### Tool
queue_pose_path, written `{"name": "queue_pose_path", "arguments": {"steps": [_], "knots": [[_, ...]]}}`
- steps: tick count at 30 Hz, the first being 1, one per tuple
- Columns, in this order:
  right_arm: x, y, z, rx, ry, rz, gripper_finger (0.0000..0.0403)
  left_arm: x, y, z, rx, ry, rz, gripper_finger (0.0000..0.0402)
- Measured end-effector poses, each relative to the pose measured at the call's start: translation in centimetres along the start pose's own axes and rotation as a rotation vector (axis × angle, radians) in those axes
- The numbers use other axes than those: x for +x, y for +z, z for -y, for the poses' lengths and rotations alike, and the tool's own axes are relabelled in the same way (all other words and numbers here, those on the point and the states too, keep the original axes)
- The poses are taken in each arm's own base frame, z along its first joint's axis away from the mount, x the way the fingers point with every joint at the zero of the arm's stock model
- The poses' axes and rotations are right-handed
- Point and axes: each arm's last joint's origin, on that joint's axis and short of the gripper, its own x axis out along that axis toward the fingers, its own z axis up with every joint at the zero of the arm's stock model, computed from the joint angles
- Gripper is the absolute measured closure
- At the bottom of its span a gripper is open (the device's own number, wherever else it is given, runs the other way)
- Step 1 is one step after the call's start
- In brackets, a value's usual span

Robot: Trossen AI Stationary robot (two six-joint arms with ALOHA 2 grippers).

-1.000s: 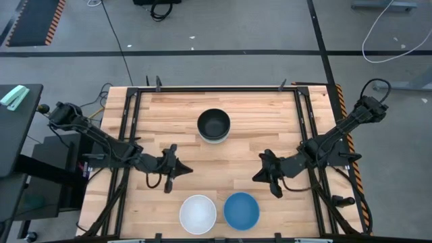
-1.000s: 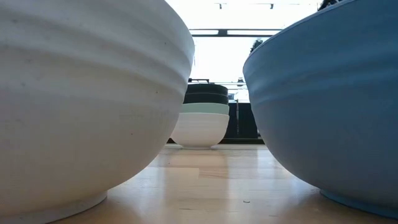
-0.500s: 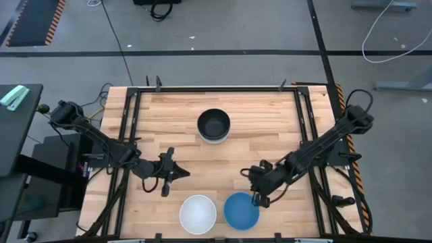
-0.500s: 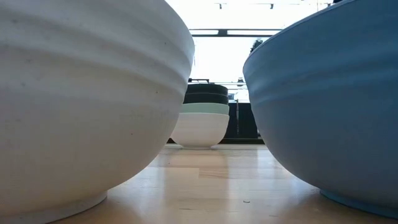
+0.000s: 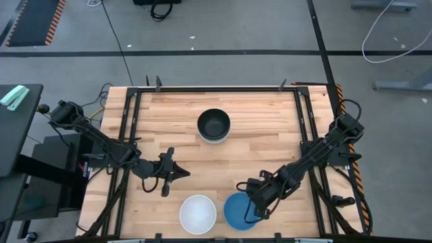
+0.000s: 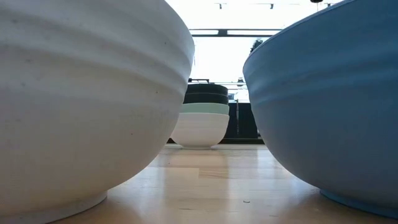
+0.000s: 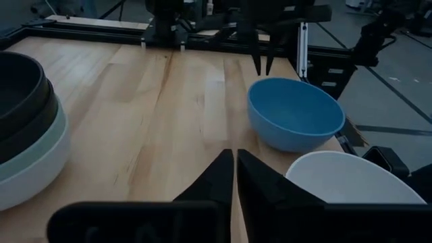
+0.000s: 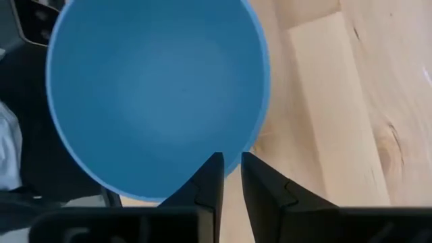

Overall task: Nest bowls inside each other
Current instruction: Stack the blue bowl on top of the black bowl

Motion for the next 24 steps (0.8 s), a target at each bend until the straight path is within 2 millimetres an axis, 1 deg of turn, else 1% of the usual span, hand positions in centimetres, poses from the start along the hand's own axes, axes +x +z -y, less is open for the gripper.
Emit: {"name": "queue_pose_path", "arguments": {"steps": [4,13,24], "knots": [[0.05,0.01,0.04,0.006,-0.002,0.003,0.0341,0.01,-0.02,0.00,0.001,0.000,-0.001,0.0374],[0.07,0.12,0.19,0.027,-0.016,0.015,0.0341,0.01,-0.03,-0.01,0.001,0.001,-0.002,0.0387],[0.47,-0.12,0.54,0.027,-0.033,0.014,0.0341,0.01,-0.03,-0.01,0.001,0.000,-0.003,0.0379]]}}
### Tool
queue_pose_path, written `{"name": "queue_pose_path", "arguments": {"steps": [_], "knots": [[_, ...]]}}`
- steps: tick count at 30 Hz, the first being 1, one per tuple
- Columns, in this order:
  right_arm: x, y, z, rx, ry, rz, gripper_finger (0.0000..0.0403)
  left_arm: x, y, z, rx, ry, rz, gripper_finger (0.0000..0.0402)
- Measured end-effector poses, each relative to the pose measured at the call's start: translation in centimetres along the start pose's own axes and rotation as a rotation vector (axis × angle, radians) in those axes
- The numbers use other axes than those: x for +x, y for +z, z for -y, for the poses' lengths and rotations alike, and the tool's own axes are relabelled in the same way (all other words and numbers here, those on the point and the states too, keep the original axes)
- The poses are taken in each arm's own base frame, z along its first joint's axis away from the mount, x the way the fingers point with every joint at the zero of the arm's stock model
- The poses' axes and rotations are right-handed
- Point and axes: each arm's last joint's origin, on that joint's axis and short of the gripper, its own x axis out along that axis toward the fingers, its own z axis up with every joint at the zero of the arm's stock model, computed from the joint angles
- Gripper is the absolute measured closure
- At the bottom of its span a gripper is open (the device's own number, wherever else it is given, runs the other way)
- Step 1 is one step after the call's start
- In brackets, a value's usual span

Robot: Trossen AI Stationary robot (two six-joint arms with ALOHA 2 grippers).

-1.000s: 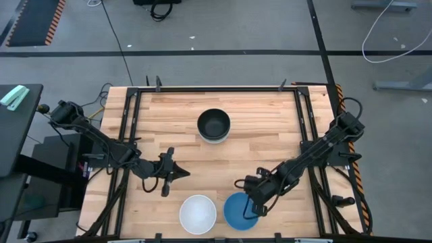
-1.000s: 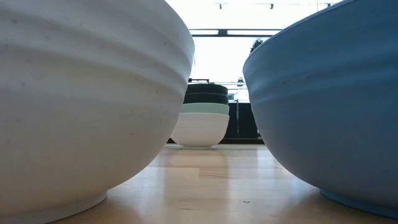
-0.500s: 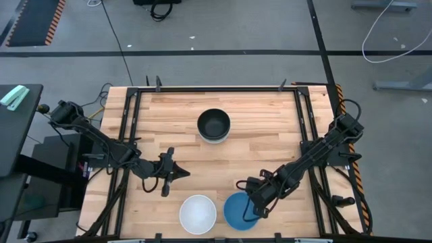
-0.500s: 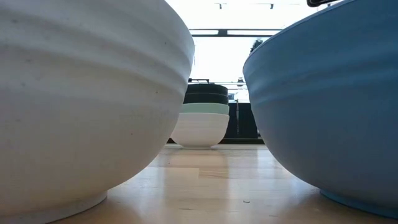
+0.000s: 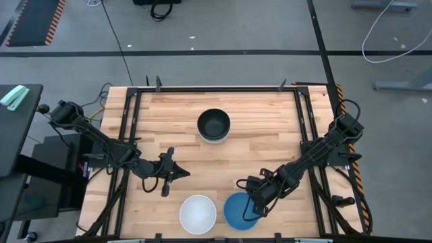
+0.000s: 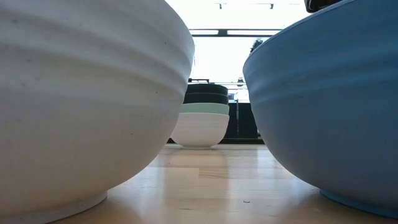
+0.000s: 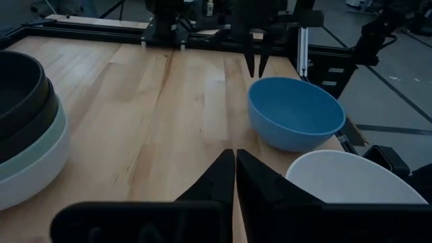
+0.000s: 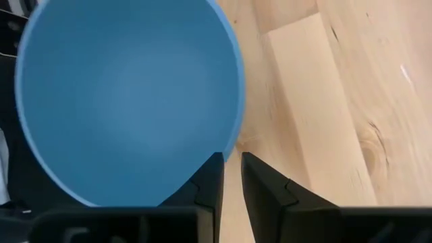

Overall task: Nest bowls inside each other
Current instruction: Stack the blue bowl on top of the black bowl

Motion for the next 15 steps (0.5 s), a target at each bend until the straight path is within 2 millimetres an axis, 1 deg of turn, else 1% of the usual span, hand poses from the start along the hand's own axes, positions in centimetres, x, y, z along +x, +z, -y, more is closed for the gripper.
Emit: {"name": "queue_pose_path", "arguments": {"steps": [7,15], "knots": [[0.67,-0.24,0.25,0.003,0.014,0.010,0.0341,0.00,0.01,0.00,0.000,0.000,0.000,0.0389],[0.67,-0.10,0.05,0.006,0.035,0.024,0.0341,0.00,0.01,0.01,0.000,0.000,0.000,0.0376]]}}
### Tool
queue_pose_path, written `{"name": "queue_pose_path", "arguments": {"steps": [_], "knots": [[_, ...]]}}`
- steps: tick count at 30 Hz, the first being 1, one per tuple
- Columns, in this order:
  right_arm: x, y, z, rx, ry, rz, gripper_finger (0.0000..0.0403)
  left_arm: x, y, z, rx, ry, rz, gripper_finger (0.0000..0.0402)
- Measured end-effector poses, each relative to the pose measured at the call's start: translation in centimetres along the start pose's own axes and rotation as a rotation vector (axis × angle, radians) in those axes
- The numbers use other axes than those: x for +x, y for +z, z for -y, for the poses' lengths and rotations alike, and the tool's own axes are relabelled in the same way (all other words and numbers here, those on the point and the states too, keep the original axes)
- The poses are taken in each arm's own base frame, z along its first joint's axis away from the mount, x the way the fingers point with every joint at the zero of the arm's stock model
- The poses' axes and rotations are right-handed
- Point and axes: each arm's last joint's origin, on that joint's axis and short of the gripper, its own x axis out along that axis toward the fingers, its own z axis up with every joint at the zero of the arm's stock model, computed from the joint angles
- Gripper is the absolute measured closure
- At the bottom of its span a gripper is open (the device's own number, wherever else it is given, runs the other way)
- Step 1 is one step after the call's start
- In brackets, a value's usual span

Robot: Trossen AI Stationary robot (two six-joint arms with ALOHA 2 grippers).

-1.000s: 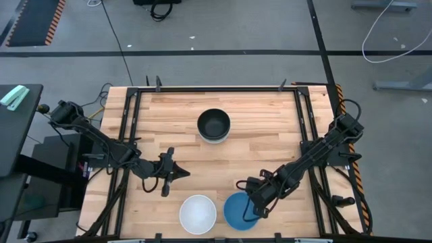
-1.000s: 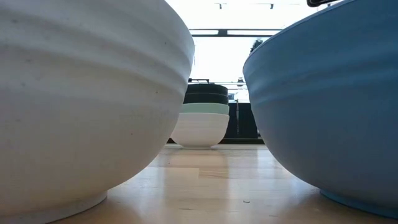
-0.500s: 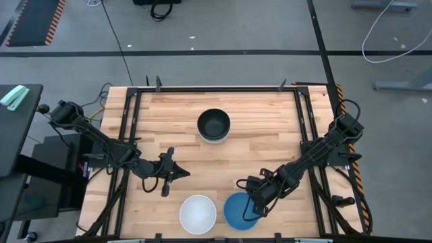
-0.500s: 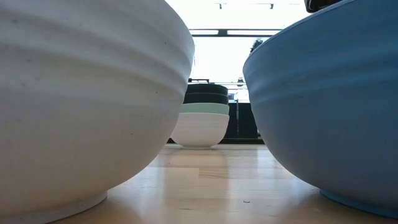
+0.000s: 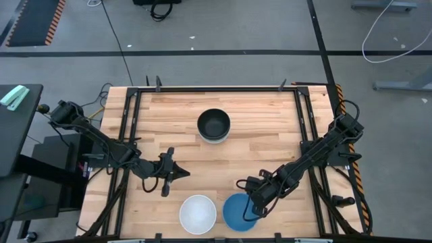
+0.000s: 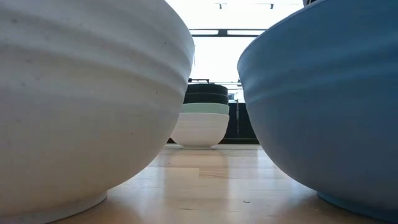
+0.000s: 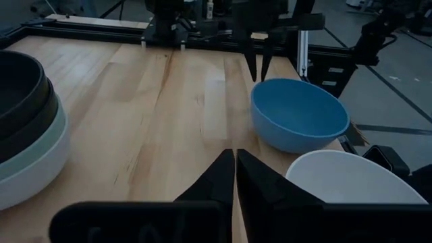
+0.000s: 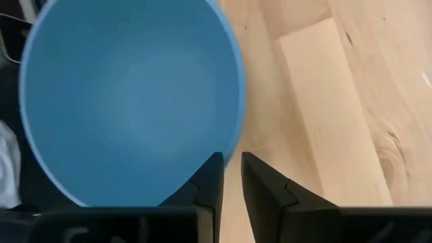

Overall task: Nest bowls inside each other
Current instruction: Stack the blue bowl on top of the black bowl

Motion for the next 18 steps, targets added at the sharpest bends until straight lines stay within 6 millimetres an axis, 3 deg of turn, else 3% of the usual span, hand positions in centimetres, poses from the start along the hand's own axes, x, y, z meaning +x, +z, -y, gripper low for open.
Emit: {"name": "queue_pose_path", "arguments": {"steps": [10,18], "knots": [[0.0,0.0,-0.2,0.003,0.019,0.007,0.0341,0.0,0.0,0.0,-0.006,0.000,0.000,0.0388],[3.2,-0.4,-0.4,-0.005,-0.003,-0.081,0.0341,0.0,0.0,0.0,-0.006,0.000,-0.001,0.0378]]}}
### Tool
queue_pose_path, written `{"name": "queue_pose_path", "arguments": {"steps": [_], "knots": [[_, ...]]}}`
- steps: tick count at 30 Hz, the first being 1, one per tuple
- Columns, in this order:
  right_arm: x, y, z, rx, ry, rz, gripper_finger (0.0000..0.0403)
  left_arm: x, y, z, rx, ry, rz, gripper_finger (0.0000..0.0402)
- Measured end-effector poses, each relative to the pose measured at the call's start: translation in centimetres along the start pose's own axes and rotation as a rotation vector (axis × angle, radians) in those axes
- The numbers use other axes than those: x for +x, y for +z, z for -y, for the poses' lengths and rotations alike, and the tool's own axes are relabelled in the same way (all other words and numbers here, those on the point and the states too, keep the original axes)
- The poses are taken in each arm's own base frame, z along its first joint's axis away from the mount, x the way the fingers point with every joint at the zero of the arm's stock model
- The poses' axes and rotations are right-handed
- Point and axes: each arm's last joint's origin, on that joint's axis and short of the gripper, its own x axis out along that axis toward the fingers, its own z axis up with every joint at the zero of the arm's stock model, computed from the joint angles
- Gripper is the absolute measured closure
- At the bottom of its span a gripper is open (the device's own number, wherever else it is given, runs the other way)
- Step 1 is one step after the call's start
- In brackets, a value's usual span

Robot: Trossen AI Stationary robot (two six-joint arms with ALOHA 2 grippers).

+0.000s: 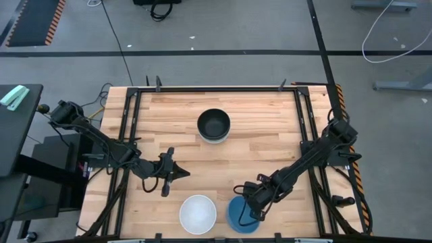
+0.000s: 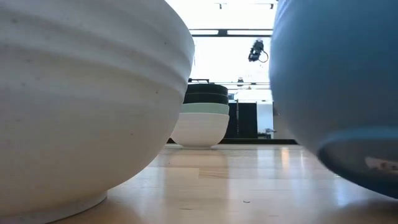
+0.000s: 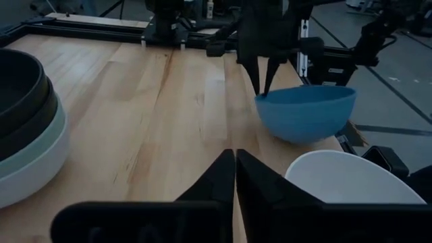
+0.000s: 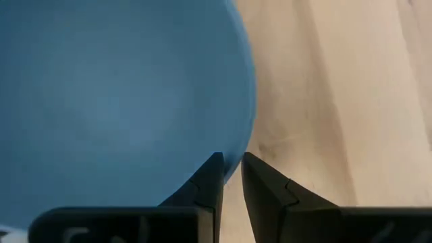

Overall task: Nest bowls inside each other
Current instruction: Stack the blue bowl on top of the black bowl

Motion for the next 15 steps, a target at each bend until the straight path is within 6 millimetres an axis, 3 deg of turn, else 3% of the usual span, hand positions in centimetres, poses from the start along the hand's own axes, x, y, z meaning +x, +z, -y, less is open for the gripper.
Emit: {"name": "queue_pose_path", "arguments": {"steps": [4,15], "knots": [[0.4,0.0,0.0,-0.001,-0.008,-0.012,0.0341,0.0,0.0,0.0,0.001,0.001,-0.002,0.0377],[-0.9,0.1,0.0,-0.002,0.016,0.030,0.0341,0.0,0.0,0.0,0.001,0.001,-0.002,0.0388]]}}
